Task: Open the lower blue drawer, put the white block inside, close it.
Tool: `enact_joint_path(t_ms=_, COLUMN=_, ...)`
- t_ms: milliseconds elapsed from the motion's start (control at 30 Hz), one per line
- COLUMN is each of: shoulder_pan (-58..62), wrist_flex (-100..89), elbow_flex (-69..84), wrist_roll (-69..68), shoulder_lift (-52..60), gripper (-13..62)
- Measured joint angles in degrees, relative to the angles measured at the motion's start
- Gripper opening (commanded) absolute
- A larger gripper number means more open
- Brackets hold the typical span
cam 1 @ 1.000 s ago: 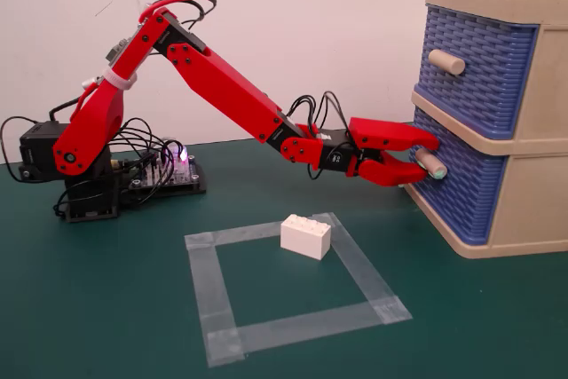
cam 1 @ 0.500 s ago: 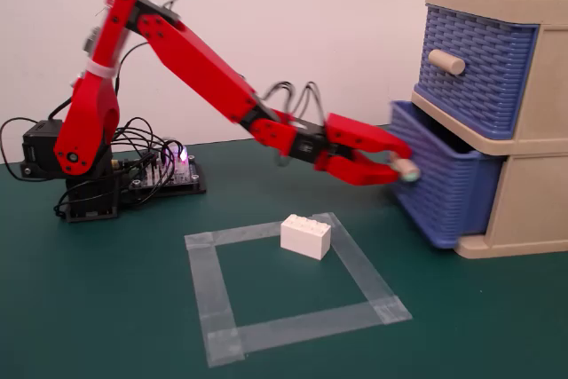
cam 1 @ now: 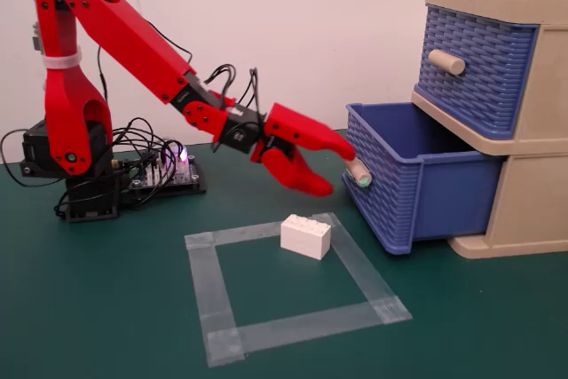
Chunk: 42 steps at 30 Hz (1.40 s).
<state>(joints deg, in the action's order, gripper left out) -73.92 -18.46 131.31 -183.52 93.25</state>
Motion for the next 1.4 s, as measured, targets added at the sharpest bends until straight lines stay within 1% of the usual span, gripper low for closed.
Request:
enact_joint_path(t_ms=67, shoulder_pan=0.6, wrist_flex=3.2, elbow_flex=2.1, wrist_roll=1.8, shoulder_lift=6.4, gripper=33.9)
enact_joint_path(t_ms=133, shoulder_pan=1.0, wrist_flex=10.7, elbow_flex=2.0, wrist_roll=7.4, shoulder_lift=13.3, gripper=33.8)
enact_joint_path(t_ms=167, shoulder_pan=1.0, wrist_flex=18.5, elbow_flex=1.1, wrist_roll=14.5, shoulder_lift=17.8, gripper=33.7)
enact_joint_path(t_ms=267, shoulder_pan=1.5, wrist_flex=36.7, elbow_flex=-3.6, wrist_roll=31.4, shoulder_lift=23.8, gripper=33.7)
enact_joint_path(t_ms=300, shoulder_pan=1.8, wrist_flex=45.4, elbow_flex=-7.6, wrist_roll=41.0, shoulder_lift=25.5, gripper=33.7)
enact_joint_path(t_ms=400, shoulder_pan=2.6, wrist_flex=56.7, elbow_flex=-15.1, wrist_roll=58.5, shoulder_lift=26.2, gripper=33.7)
enact_joint_path(t_ms=433, shoulder_pan=3.4, wrist_flex=60.2, elbow_flex=-17.8, wrist_roll=66.7, shoulder_lift=25.3, gripper=33.7)
enact_joint_path(t_ms=467, shoulder_pan=4.0, wrist_flex=61.7, elbow_flex=-18.6, wrist_roll=71.2, shoulder_lift=24.1, gripper=33.6)
enact_joint_path(t_ms=567, shoulder_pan=6.5, wrist_flex=62.8, elbow_flex=-20.8, wrist_roll=81.6, shoulder_lift=15.5, gripper=33.5)
enact_joint_path(t_ms=667, shoulder_pan=7.6, wrist_flex=62.6, elbow_flex=-23.7, wrist_roll=82.7, shoulder_lift=8.4, gripper=33.6)
enact_joint_path(t_ms=767, shoulder_pan=9.8, wrist_flex=62.7, elbow_flex=-23.9, wrist_roll=82.7, shoulder_lift=3.9, gripper=33.5)
enact_joint_path(t_ms=933, shoulder_pan=11.0, wrist_flex=62.4, elbow_flex=-24.1, wrist_roll=82.8, shoulder_lift=-0.5, gripper=33.5)
enact_joint_path(t_ms=1133, shoulder_pan=11.0, wrist_flex=56.3, elbow_flex=-24.1, wrist_roll=82.8, shoulder_lift=-7.1, gripper=33.1)
enact_joint_path(t_ms=1167, shoulder_pan=11.0, wrist_flex=55.1, elbow_flex=-24.1, wrist_roll=82.2, shoulder_lift=-8.3, gripper=32.2)
enact_joint_path(t_ms=1233, shoulder_pan=11.0, wrist_flex=54.2, elbow_flex=-24.1, wrist_roll=81.3, shoulder_lift=-9.7, gripper=26.8)
enact_joint_path(t_ms=1267, shoulder_pan=11.0, wrist_flex=54.1, elbow_flex=-24.1, wrist_roll=80.7, shoulder_lift=-10.2, gripper=22.9)
enact_joint_path(t_ms=1300, shoulder_pan=11.0, wrist_flex=53.9, elbow_flex=-24.1, wrist_roll=80.1, shoulder_lift=-10.7, gripper=17.8)
enact_joint_path(t_ms=1400, shoulder_pan=11.0, wrist_flex=53.9, elbow_flex=-24.1, wrist_roll=79.6, shoulder_lift=-10.6, gripper=-2.6)
